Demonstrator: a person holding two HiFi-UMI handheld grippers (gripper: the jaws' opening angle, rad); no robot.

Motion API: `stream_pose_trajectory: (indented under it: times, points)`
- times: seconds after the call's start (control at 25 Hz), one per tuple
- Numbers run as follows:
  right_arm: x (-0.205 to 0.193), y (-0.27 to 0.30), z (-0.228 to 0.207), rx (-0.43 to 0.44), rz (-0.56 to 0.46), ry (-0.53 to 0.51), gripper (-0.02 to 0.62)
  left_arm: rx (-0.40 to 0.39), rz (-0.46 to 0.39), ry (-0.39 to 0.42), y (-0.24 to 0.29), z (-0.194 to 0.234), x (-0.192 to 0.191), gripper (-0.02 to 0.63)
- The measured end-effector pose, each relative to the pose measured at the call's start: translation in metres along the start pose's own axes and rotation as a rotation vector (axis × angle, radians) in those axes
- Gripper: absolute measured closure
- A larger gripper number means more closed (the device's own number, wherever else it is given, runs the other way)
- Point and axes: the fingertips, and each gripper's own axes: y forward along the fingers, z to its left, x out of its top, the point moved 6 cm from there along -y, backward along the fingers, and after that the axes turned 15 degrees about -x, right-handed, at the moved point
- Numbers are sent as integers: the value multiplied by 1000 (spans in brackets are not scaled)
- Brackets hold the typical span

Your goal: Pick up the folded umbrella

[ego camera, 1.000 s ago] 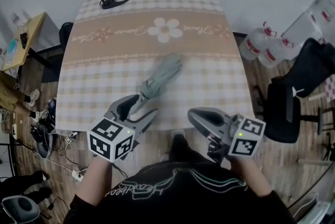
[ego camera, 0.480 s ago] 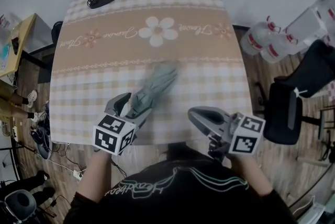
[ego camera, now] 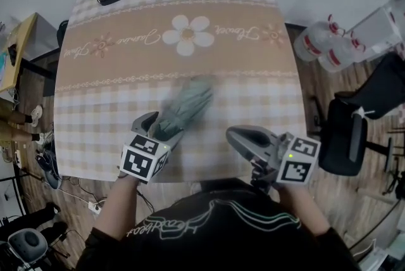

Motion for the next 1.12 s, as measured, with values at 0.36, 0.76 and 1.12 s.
stream_pose_trajectory:
  times: [0.36,0.76,1.12]
  points:
    - [-3,4,-13,6,7,26,584,16,85,26,32,9,-7,255]
    - [-5,-1,-23,1,-6,58,584,42,145,43,47,15,-15,259]
    - [-12,-1,-26,-10,6,78,584,46,140,38,45,16,-14,296]
